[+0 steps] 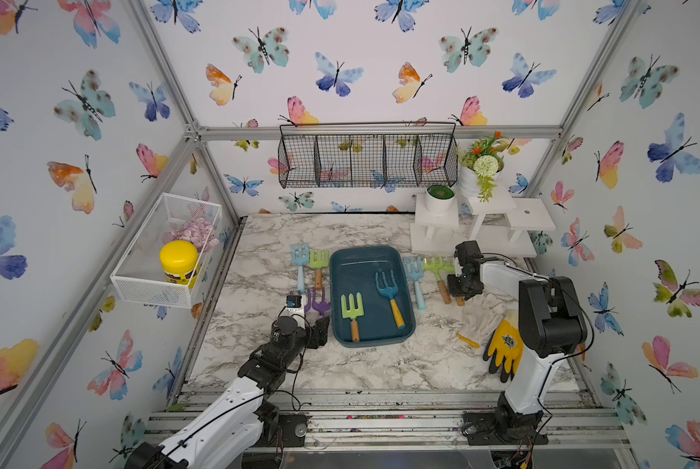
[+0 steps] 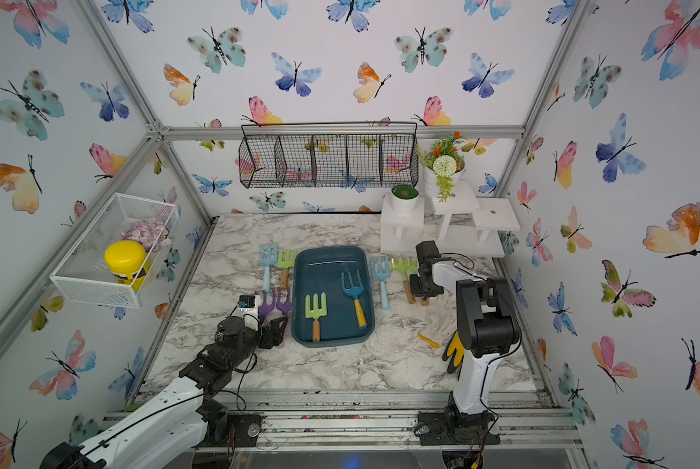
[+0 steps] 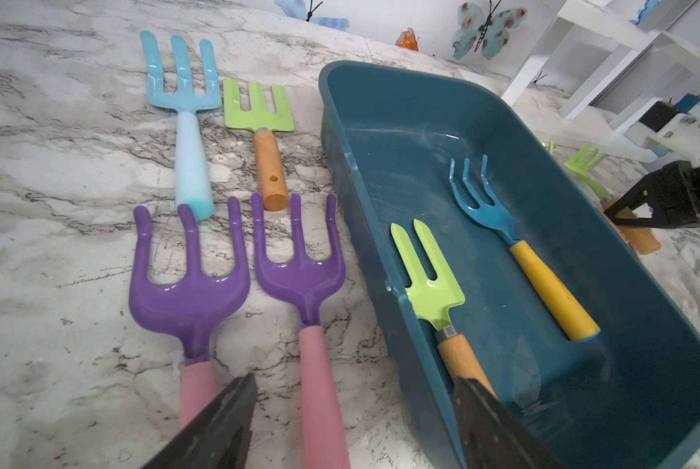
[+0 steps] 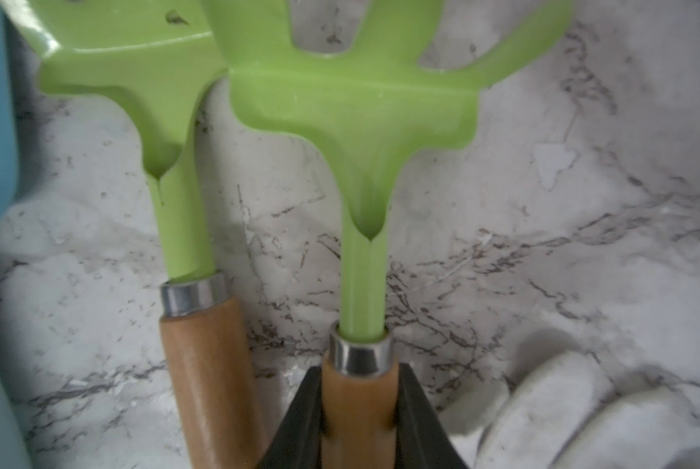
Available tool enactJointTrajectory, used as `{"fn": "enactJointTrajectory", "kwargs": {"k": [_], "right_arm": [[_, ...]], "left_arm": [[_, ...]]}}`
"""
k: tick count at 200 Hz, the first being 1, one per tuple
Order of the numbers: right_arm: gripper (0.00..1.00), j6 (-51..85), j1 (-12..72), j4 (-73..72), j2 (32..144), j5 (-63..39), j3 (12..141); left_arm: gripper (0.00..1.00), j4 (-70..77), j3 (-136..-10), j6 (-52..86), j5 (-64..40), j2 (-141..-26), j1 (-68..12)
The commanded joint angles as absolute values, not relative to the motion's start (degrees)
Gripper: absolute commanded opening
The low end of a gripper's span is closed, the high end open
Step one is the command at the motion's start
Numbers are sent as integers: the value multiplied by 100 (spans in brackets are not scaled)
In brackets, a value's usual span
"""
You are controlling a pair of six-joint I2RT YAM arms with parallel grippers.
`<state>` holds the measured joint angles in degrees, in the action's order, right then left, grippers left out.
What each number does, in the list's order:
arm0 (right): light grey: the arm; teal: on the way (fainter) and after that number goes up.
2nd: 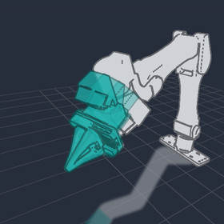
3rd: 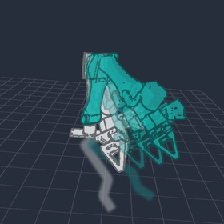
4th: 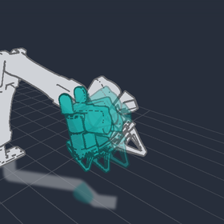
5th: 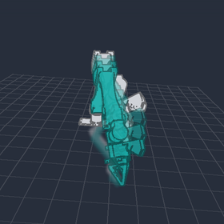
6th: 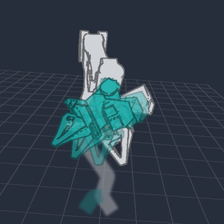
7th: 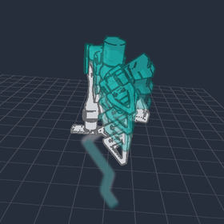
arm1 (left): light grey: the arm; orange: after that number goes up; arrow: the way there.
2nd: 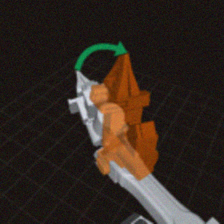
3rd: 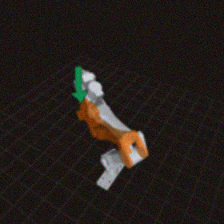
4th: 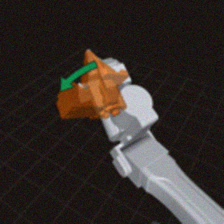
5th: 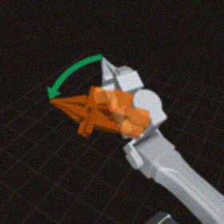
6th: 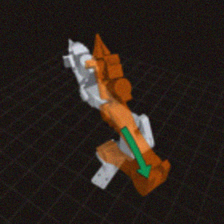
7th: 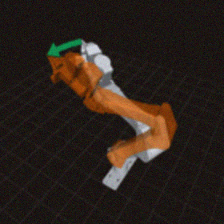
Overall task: Take the hand rake out of the storage box
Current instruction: Place the rake at the center of the board.
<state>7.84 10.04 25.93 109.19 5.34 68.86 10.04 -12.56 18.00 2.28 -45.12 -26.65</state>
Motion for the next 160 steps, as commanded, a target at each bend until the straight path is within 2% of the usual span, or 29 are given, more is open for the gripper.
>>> {"fn": "enactJointTrajectory", "kwargs": {"k": [1, 88, 160], "right_arm": [[26, 743, 937, 2505, 11012, 409, 6781], [36, 747, 844, 2540, 11083, 466, 6706], [39, 758, 844, 2539, 11067, 501, 6680]], "left_arm": [[82, 1101, -1406, 1758, 172, -4500, -2682], [82, 1100, -1399, 1758, 172, -4493, -2688], [82, 1099, -1397, 1758, 167, -4493, -2682]]}}
